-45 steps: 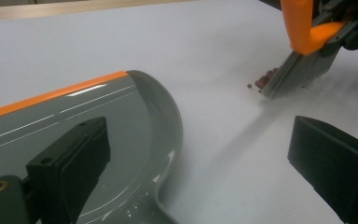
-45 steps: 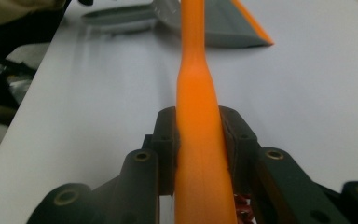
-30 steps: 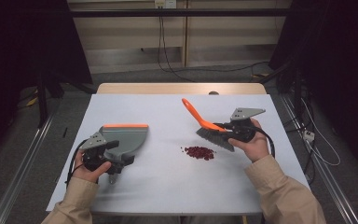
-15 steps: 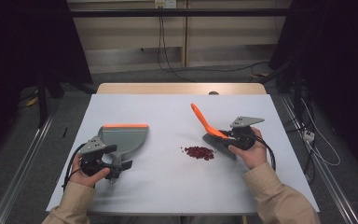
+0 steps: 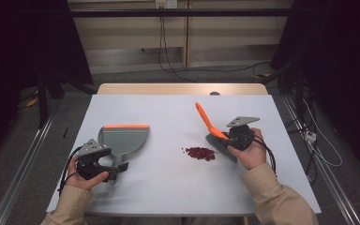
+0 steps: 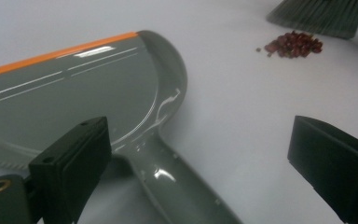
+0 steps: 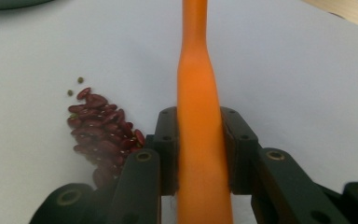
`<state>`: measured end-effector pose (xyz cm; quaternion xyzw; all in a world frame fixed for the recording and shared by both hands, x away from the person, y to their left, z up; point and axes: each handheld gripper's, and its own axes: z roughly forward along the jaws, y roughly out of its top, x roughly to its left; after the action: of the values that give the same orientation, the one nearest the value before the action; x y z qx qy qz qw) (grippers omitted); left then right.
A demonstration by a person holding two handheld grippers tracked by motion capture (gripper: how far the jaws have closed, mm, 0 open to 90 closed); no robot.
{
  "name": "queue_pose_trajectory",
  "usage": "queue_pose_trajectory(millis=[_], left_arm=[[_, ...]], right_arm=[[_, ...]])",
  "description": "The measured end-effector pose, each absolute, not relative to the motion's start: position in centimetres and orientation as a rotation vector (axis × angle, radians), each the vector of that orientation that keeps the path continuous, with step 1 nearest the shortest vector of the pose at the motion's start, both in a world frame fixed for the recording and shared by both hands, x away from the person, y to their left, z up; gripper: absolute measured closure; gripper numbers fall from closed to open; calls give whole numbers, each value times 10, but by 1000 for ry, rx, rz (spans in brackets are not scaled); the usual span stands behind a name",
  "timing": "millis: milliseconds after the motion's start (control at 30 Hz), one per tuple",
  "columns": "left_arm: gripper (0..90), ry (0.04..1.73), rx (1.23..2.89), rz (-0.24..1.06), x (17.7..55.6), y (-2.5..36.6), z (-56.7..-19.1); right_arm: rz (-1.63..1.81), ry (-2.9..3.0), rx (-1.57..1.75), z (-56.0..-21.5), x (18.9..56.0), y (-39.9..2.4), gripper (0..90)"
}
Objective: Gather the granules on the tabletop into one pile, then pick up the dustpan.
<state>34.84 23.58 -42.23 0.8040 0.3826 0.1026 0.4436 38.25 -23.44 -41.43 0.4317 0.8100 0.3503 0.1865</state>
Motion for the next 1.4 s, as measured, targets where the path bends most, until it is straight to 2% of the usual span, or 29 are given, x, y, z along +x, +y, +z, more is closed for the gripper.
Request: queue_pose_trajectory(millis=[333, 700, 867, 1000, 1233, 1333, 1400], left_arm=[[114, 1035, 2070, 317, 347, 239, -429], [136, 1199, 2069, 276, 353, 244, -436], [251, 1240, 2050, 300, 358, 253, -432], [371, 1250, 2082, 283, 367, 243, -430], [485, 1335, 2113, 280, 378, 229, -437], [615, 1331, 2125, 299, 379, 229, -437], [625, 1314, 2137, 315, 381, 230, -437]], right_arm=[[1085, 2151, 1319, -421, 370, -237, 712], [1117, 2135, 1345, -422, 370, -242, 712], [1127, 2126, 1358, -422, 370, -243, 712], [1124, 2122, 1358, -422, 371, -243, 711], [1127, 2114, 1359, -423, 371, -244, 712], [1127, 2109, 1363, -423, 370, -244, 712], [1124, 2110, 1363, -423, 371, -243, 712]])
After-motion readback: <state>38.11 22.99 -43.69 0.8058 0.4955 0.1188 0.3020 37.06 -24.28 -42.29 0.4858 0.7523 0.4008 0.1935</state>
